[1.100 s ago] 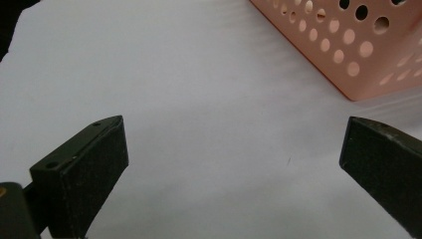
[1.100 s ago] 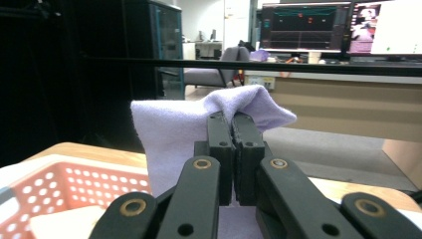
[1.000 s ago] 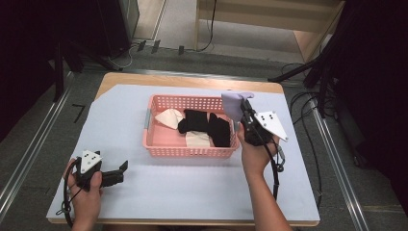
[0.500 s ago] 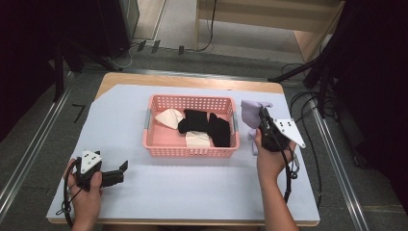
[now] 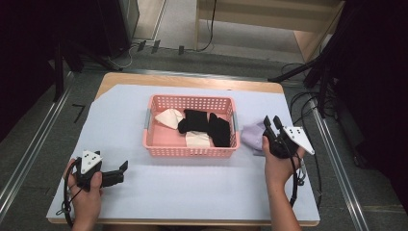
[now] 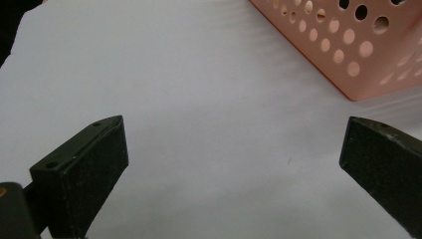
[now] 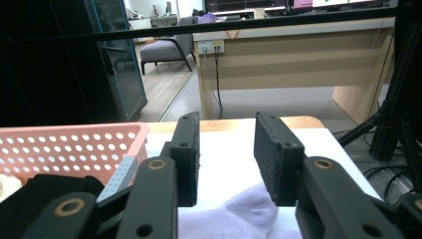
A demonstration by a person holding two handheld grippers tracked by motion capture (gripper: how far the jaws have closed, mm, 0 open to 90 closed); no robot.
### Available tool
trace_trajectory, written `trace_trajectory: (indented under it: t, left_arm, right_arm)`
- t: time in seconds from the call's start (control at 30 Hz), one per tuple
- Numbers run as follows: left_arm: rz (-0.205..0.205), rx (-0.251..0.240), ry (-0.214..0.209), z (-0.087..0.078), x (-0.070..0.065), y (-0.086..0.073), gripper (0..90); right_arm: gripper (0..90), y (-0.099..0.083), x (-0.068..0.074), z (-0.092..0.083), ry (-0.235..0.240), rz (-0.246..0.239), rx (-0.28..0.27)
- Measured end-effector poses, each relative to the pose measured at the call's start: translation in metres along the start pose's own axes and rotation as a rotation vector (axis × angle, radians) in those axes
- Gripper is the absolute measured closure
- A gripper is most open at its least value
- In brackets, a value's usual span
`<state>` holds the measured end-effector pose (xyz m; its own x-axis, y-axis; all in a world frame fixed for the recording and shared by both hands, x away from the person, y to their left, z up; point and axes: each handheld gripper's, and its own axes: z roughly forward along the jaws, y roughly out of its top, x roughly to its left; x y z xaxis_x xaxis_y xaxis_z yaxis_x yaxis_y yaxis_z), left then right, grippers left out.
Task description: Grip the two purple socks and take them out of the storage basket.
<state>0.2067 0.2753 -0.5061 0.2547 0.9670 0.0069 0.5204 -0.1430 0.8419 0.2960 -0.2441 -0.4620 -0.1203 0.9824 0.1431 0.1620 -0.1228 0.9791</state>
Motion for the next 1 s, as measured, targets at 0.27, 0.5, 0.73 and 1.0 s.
trace_trajectory:
  t: [0.27,0.5,0.73,1.0]
  left_arm:
    - [0.002,0.000,0.003,0.000,0.000,0.000,0.0]
    - [0.004,-0.003,0.004,0.000,-0.001,0.000,0.0]
    - [0.006,-0.004,0.006,0.000,-0.001,0.000,0.0]
    - [0.007,-0.004,0.007,0.000,-0.001,0.000,0.0]
  right_arm:
    - [55.0,-0.009,-0.009,-0.019,0.025,-0.008,0.004]
    - [38.9,-0.021,-0.018,-0.037,0.063,-0.041,0.033]
    - [33.8,-0.033,-0.031,-0.050,0.058,-0.039,0.066]
    - [31.5,-0.044,-0.044,-0.067,0.059,-0.055,0.087]
